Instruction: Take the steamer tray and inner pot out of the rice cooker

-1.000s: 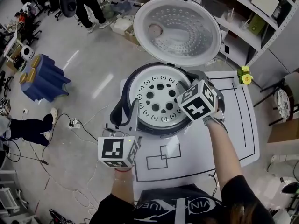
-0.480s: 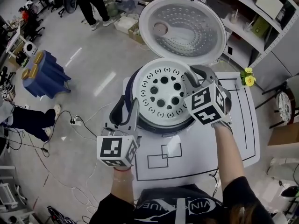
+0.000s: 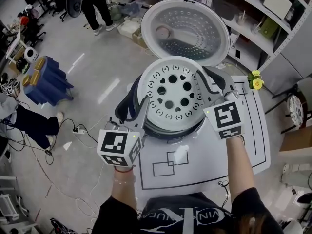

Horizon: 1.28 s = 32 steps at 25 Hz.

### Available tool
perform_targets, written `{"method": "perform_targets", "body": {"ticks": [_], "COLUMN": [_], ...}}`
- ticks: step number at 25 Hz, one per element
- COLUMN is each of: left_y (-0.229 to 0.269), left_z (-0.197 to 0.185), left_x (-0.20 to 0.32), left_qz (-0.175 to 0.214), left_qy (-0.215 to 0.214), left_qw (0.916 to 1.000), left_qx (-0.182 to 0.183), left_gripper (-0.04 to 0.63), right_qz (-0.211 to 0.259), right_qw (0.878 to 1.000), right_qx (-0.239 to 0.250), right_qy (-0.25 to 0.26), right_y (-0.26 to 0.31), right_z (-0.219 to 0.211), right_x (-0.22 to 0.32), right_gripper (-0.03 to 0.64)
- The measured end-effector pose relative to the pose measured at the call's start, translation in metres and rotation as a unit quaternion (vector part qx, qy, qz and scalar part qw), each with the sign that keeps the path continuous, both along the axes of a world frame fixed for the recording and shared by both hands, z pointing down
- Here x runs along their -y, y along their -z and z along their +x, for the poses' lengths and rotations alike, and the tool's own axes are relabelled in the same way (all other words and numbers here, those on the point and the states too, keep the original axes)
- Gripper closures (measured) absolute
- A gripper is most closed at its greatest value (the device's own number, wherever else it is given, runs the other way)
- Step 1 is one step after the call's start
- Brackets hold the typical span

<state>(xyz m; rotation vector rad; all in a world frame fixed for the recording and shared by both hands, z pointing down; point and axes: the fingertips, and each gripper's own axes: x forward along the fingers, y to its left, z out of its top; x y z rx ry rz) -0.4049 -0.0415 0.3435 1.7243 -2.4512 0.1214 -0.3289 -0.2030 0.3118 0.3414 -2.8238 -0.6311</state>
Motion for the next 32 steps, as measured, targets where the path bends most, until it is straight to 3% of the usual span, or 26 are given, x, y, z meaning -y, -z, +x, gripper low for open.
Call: {"method": "perform_targets", "body": {"ticks": [4, 6, 11, 16, 22, 32], "left_y": [-0.006, -0.003, 0.01, 0.051, 0.077, 0.064], "left_z": [0.0, 0.003, 0.01, 0.042, 0.083, 0.192], "left_x": [0.013, 0.016, 0.0, 0.036, 0.057, 0.15], "left_qz": [-0.031, -0.033, 0.002, 0.028, 0.065, 0.047], "left_qy": [-0.016, -0.018, -0.022, -0.038, -0.102, -0.213], "left_qw": [0.9993, 0.9991, 0.9997, 0.9988, 0.9926, 0.976], "left_qx": [-0.015, -0.022, -0.01, 0.01, 0.018, 0.003], "left_gripper": [0.433, 0.489, 0.5, 0.509, 0.515, 0.515], "right_qz": [0.01, 0.004, -0.021, -0.017, -0.01, -0.024], "right_qw": [0.998, 0.997, 0.993, 0.988, 0.981, 0.968], "right_qx": [0.056, 0.075, 0.116, 0.155, 0.181, 0.159], "right_qy": [0.004, 0.002, -0.007, -0.015, -0.067, -0.193], "right_y": [0.017, 0.022, 0.031, 0.066, 0.081, 0.058], "right_z": [0.013, 0.018, 0.031, 0.071, 0.128, 0.264], "right_x": [-0.002, -0.002, -0.021, 0.012, 0.023, 0.09], "right_gripper": [0.558, 0.56, 0.565, 0.566, 0.566, 0.566]}}
